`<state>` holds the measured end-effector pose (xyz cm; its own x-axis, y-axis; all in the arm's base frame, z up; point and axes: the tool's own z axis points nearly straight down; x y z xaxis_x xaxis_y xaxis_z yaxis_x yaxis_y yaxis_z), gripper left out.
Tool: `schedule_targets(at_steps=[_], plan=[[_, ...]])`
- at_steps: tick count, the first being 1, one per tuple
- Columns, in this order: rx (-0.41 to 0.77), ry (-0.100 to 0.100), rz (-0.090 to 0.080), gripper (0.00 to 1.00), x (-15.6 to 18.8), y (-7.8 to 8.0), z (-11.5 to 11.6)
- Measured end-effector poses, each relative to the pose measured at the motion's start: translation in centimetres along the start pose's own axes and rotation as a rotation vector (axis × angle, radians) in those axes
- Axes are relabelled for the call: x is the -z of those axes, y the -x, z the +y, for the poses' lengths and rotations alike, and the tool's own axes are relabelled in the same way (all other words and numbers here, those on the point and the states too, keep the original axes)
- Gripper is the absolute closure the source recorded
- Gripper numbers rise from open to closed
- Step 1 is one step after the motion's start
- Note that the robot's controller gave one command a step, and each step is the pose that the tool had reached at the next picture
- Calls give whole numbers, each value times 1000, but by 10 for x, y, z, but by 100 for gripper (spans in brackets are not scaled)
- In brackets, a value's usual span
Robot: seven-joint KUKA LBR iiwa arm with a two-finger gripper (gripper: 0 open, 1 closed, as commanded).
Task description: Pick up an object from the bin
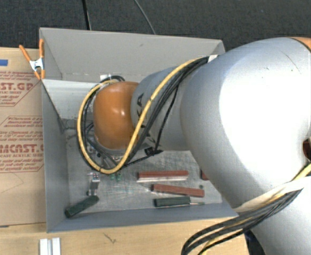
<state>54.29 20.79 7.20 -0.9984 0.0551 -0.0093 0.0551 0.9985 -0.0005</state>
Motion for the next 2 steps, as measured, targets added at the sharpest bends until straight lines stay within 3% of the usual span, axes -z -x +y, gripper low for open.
schedule_targets(at_steps=[1, 2], plan=[[215, 4, 12, 100, 1, -47, -36], [215, 4, 12, 100, 1, -47, -36]])
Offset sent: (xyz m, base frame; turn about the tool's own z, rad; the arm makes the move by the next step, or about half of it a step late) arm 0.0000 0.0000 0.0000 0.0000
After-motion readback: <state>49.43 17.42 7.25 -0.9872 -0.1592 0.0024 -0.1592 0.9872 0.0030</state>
